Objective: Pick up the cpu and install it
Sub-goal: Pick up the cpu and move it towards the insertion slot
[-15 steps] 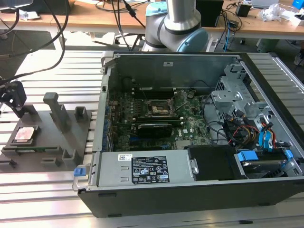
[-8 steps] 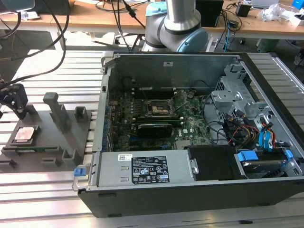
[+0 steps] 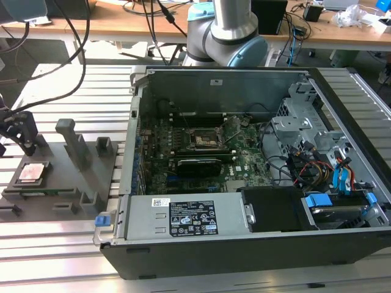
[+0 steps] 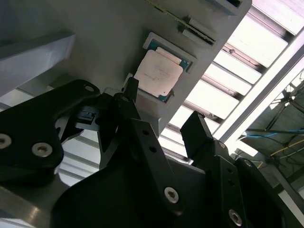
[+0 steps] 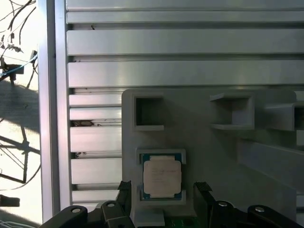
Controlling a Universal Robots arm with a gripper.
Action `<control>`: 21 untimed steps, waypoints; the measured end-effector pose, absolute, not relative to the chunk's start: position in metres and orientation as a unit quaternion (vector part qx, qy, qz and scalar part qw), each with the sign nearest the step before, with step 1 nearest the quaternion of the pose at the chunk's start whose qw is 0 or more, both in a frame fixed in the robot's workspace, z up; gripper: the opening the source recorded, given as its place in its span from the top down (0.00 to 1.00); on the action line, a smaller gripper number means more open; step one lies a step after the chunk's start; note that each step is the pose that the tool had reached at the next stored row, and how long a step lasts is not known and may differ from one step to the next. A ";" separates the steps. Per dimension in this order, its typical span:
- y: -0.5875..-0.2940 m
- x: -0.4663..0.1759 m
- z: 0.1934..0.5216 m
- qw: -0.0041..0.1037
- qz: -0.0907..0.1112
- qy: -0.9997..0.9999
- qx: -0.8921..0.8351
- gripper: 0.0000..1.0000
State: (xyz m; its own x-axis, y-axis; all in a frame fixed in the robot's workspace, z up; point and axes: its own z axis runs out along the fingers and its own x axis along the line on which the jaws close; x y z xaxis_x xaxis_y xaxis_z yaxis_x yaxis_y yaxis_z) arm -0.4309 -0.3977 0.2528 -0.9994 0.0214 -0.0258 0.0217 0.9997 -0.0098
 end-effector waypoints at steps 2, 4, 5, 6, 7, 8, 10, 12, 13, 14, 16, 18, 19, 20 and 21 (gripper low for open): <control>-0.398 -0.431 0.251 0.013 -0.005 1.000 0.011 0.37; -0.398 -0.431 0.250 0.013 -0.005 1.000 0.011 0.37; -0.398 -0.431 0.249 0.013 -0.005 1.000 0.011 0.37; -0.398 -0.431 0.248 0.013 -0.005 1.000 0.011 0.37; -0.398 -0.431 0.246 0.013 -0.005 1.000 0.011 0.37; -0.398 -0.431 0.245 0.013 -0.005 1.000 0.011 0.37; -0.398 -0.431 0.243 0.013 -0.005 1.000 0.011 0.37; -0.398 -0.431 0.242 0.013 -0.005 1.000 0.011 0.37; -0.398 -0.431 0.238 0.013 -0.005 1.000 0.011 0.37; -0.398 -0.431 0.235 0.013 -0.005 1.000 0.011 0.37; -0.398 -0.431 0.232 0.013 -0.005 1.000 0.011 0.37; -0.398 -0.431 0.232 0.013 -0.005 1.000 0.011 0.37; -0.398 -0.431 0.232 0.013 -0.005 1.000 0.011 0.37; -0.398 -0.431 0.231 0.013 -0.005 1.000 0.011 0.37; -0.398 -0.431 0.231 0.013 -0.005 1.000 0.011 0.37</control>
